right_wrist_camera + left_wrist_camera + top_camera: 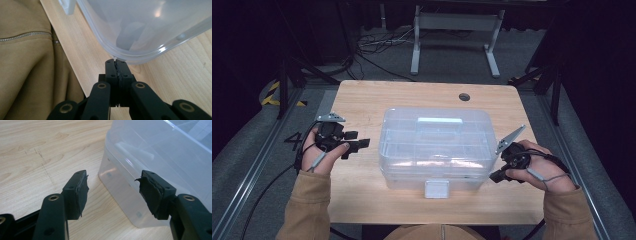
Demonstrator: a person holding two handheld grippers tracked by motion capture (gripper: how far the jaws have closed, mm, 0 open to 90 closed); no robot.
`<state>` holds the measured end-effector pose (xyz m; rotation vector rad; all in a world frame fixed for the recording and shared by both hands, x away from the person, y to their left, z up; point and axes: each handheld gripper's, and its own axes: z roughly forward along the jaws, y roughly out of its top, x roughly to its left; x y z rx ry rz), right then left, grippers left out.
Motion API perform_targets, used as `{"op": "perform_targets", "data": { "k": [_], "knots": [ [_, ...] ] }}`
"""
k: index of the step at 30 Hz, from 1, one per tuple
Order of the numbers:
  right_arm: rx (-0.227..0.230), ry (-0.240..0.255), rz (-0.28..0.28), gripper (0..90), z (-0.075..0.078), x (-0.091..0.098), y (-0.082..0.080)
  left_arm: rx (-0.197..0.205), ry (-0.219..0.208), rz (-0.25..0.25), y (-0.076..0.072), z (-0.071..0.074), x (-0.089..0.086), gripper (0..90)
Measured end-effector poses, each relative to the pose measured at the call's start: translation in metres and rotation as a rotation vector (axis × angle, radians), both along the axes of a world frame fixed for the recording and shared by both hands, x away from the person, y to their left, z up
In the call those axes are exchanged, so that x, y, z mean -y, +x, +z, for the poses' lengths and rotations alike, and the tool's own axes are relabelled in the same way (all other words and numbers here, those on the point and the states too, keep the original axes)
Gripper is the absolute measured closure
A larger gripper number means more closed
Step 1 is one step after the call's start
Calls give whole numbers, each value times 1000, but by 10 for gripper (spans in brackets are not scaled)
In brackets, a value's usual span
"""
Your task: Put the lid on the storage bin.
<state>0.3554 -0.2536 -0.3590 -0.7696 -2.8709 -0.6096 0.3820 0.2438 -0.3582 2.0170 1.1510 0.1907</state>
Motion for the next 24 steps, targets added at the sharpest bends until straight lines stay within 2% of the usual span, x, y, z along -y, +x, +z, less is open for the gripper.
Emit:
{"op": "perform_targets", "data": {
  "k": [2, 3, 5, 10, 14, 17, 19, 24],
  "knots": [
    [-15, 31, 23, 897, 1, 0, -1, 1, 3, 4, 0, -1, 0, 402],
    [-7, 91, 22, 898, 4, -1, -2, -6, 1, 0, 1, -2, 0, 402],
    [2, 77, 26, 897, 5, -3, -4, -7, 6, -2, 1, -2, 0, 402],
    [-24, 38, 49, 895, -1, -4, -2, -7, 6, 3, 0, -2, -1, 402],
    [-35, 40, 53, 875, -1, -3, -4, -8, 4, 8, 1, -3, -2, 399],
    [-30, 58, 57, 864, 2, -1, -5, -3, 12, 15, 1, -4, -3, 395],
    [-17, 85, 84, 854, 6, 1, -7, 2, 21, 20, 1, -5, -2, 391],
    [5, 149, 95, 833, 16, 7, -9, 8, 23, 35, -1, -7, -4, 386]
  ]
}}
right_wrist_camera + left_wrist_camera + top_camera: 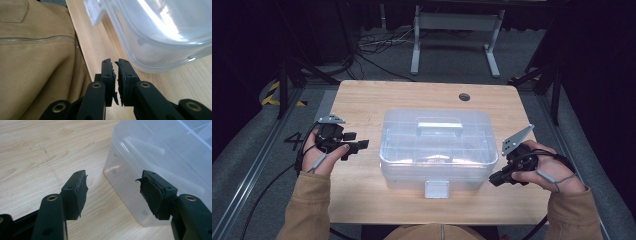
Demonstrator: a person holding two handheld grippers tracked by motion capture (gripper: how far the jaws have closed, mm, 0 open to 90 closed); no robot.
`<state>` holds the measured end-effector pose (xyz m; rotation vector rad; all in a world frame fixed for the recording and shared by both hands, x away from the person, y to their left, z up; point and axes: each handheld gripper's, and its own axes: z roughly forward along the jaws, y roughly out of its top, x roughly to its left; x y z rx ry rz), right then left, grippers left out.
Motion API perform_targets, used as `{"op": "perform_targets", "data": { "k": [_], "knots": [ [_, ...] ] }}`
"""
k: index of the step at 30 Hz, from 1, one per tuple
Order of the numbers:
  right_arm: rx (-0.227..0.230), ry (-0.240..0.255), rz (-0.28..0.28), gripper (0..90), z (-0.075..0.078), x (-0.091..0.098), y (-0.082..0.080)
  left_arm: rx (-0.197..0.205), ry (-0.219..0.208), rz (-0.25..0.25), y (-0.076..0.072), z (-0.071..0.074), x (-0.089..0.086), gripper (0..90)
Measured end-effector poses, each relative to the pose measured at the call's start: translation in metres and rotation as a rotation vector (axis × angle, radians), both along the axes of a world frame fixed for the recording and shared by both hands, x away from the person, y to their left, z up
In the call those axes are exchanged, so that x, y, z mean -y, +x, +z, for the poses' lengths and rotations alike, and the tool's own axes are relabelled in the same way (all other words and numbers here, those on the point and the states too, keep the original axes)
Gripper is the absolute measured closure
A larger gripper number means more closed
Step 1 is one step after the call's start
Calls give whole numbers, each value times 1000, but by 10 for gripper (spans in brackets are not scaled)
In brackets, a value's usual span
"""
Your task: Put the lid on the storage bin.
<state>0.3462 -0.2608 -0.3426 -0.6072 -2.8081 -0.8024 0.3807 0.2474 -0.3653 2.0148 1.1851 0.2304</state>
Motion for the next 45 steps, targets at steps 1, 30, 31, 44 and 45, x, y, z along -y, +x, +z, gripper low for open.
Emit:
{"op": "perform_targets", "data": {
  "k": [1, 30, 31, 44, 45],
  "knots": [
    [7, 13, -2, 828, 2, 3, 0, 1, 0, 9, -1, -1, -1, 385],
    [327, 255, -580, 573, 13, 73, 37, 4, 33, 89, 2, -13, -9, 380],
    [329, 247, -602, 566, 10, 75, 40, 1, 36, 91, 3, -14, -9, 380],
    [344, 212, -690, 488, -25, 90, 68, 56, 59, 111, 12, -29, -15, 339],
    [337, 209, -695, 487, -28, 91, 70, 51, 59, 113, 12, -30, -15, 339]
  ]
}}
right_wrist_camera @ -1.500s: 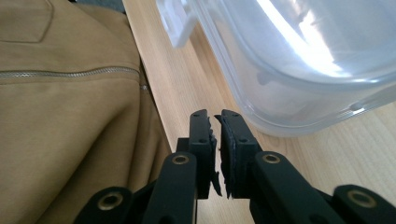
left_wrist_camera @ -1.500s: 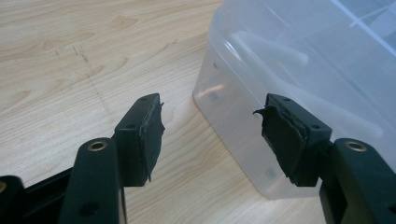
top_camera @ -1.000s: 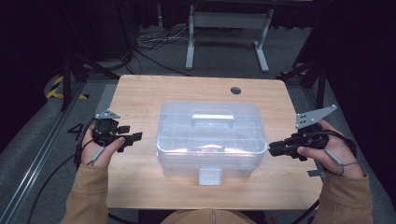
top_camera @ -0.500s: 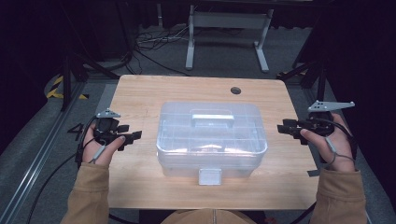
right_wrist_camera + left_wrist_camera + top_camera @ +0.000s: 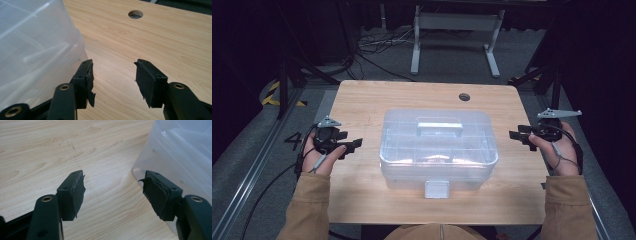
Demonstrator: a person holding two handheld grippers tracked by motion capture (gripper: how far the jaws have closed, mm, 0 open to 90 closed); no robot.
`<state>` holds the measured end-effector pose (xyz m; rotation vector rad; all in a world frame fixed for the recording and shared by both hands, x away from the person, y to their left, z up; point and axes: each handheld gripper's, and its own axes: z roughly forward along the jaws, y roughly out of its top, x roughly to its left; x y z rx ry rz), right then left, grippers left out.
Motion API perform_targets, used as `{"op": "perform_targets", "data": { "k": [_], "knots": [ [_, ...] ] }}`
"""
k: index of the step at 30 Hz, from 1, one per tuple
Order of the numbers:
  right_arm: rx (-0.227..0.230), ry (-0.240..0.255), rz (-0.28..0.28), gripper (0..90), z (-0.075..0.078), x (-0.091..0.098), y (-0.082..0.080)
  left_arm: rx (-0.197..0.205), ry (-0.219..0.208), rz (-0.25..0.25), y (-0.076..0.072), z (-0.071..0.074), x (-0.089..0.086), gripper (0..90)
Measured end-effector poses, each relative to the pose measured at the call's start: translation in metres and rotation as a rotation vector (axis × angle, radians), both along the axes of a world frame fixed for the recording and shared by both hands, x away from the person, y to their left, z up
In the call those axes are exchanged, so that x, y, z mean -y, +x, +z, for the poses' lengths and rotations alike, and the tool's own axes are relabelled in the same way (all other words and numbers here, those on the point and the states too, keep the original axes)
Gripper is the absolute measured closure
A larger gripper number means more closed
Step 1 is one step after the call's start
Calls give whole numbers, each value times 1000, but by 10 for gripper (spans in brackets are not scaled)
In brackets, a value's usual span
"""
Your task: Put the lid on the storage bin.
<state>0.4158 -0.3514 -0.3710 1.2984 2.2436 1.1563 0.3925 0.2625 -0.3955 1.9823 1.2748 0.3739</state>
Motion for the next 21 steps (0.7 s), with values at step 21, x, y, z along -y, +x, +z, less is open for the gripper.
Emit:
{"op": "perform_targets", "data": {
  "k": [21],
  "knots": [
    [-67, -35, -60, 471, -60, 14, 29, -40, 26, 14, 11, -24, -6, 331]
  ]
}}
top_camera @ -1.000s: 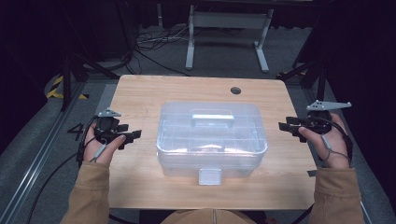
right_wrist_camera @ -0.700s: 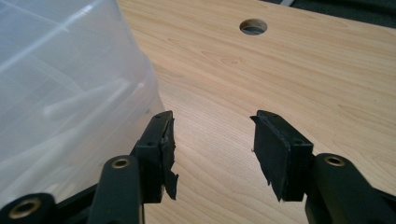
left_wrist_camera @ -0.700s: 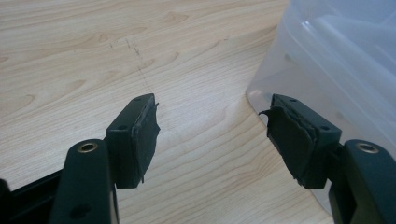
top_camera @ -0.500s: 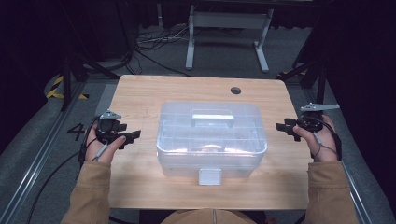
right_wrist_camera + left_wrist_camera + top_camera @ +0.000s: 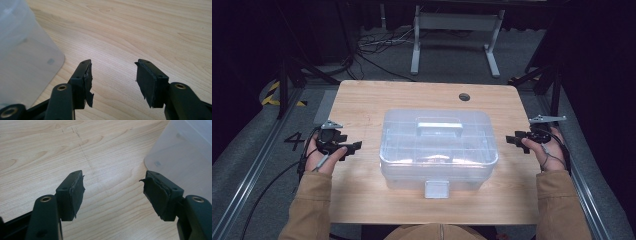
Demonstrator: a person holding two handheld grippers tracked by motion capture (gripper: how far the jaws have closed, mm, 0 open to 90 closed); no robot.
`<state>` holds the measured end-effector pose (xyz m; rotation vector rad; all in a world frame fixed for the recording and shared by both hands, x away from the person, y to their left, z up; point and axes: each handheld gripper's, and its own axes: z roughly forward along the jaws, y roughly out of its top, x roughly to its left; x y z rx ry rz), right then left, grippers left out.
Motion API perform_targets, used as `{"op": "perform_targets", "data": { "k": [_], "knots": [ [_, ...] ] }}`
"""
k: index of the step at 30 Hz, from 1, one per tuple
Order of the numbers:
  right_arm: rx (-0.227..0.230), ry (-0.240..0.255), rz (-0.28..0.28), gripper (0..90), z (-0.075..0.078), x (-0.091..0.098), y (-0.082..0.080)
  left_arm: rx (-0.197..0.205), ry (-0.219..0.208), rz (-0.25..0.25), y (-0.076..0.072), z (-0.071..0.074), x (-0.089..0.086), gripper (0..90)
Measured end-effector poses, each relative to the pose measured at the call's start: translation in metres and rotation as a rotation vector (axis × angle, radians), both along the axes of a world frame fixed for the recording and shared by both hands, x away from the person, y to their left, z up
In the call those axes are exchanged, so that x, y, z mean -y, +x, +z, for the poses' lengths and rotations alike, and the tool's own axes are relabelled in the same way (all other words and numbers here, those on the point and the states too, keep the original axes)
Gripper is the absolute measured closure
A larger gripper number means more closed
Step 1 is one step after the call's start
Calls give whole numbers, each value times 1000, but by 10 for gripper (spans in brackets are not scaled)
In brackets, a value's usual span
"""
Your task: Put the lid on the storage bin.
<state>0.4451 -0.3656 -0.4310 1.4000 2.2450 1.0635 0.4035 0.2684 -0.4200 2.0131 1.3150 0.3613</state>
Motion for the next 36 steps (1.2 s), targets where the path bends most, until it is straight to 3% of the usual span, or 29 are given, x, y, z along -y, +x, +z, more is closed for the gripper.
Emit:
{"op": "perform_targets", "data": {
  "k": [14, 29, 36],
  "knots": [
    [-20, -42, -6, 472, -24, 1, 8, -20, 25, -17, 6, -14, -1, 327],
    [-96, -96, 1, 480, -42, -7, 11, -67, 55, -41, 9, -25, 2, 316],
    [-120, -151, 10, 464, -46, -11, 12, -87, 67, -52, 9, -28, 2, 312]
  ]
}}
